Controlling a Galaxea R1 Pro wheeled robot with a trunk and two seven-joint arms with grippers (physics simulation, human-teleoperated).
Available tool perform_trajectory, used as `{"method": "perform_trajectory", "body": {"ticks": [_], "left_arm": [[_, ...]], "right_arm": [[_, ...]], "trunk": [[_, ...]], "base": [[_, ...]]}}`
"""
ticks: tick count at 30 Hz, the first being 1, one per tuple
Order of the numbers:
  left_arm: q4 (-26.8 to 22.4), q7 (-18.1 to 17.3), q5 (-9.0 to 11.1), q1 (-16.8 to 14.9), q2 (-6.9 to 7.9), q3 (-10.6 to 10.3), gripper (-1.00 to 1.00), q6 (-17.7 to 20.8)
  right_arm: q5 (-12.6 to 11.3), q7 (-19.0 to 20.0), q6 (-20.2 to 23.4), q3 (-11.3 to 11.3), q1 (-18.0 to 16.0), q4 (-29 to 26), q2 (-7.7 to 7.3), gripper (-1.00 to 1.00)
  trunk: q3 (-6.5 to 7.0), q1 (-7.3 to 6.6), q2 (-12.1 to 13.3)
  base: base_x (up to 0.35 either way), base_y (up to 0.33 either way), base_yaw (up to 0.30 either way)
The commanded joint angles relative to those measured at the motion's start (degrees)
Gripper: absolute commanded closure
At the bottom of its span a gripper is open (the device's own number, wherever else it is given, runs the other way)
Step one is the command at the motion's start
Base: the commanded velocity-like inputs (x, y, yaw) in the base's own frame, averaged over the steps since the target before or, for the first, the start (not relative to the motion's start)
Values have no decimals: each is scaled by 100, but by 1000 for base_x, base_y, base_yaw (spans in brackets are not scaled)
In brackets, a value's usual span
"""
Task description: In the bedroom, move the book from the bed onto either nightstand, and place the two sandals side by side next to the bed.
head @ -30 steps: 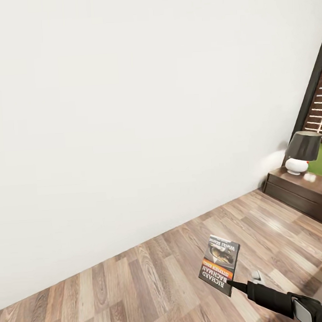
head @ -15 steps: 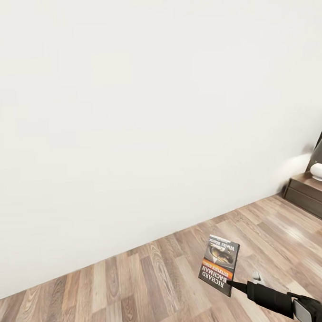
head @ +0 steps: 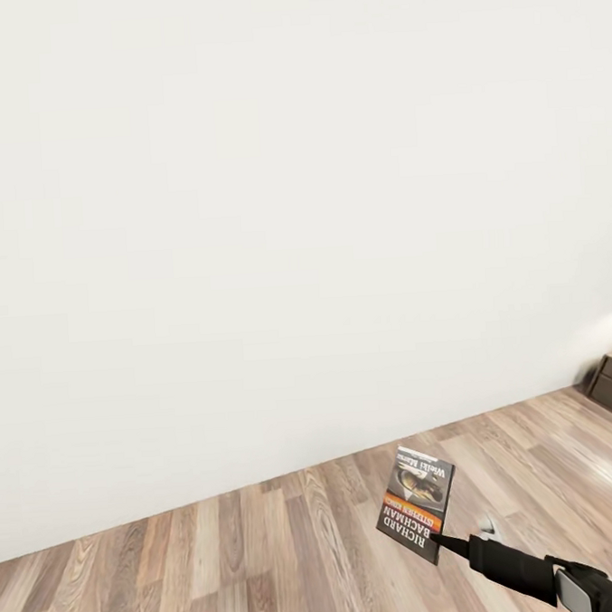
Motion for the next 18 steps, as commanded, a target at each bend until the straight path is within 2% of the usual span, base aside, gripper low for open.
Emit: {"method": "perform_trajectory", "body": {"ticks": [1, 3, 10, 18], "left_arm": [[4, -3, -58, -4, 1, 23, -100, -41], [4, -3, -59, -4, 1, 23, -100, -41], [4, -3, -58, -4, 1, 23, -100, -41], [4, -3, -58, -4, 1, 23, -100, -41]], "right_arm": [[-10, 18, 61, -41, -4, -3, 0, 100], [-10, 18, 59, -41, -4, -3, 0, 100], [-10, 18, 60, -41, -4, -3, 0, 100], [-10, 9, 56, -41, -4, -3, 3, 100]], "trunk": [[-6, 3, -3], [-6, 3, -3], [-6, 3, -3], [-6, 3, -3]], "base": [[313, 0, 13], [269, 0, 7], [99, 0, 1], [276, 0, 0]]}}
